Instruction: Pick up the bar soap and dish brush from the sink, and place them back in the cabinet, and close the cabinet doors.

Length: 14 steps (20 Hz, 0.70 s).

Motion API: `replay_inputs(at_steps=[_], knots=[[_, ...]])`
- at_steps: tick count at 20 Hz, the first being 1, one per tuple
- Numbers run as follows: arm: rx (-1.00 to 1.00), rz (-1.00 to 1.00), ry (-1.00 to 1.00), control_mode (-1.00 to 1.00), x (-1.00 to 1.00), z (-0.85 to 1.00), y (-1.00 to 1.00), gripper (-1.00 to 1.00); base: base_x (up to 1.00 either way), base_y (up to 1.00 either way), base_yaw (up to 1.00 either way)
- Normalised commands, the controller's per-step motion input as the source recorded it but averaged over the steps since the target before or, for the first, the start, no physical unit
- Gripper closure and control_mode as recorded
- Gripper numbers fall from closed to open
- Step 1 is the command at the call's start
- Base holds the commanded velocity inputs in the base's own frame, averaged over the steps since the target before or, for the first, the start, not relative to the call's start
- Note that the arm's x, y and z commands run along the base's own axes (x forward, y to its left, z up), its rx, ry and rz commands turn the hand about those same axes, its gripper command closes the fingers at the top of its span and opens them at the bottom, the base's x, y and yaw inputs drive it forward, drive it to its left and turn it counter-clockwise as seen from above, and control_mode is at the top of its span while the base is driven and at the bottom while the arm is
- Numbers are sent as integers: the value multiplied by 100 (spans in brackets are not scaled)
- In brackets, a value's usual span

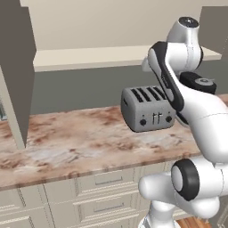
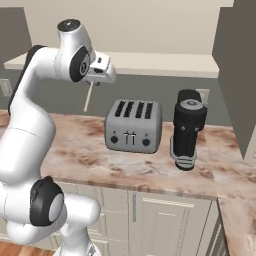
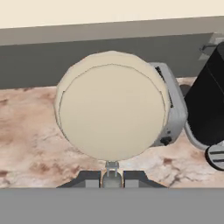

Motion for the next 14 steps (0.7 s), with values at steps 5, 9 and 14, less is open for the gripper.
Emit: replay_inputs(at_steps=[5,9,14], knots=[[0,0,-17,-100,16,28,0,100,0,0,0],[0,0,-12,-100,33,36,0,100,0,0,0],[0,0,-9,-100,41,35,0,100,0,0,0]])
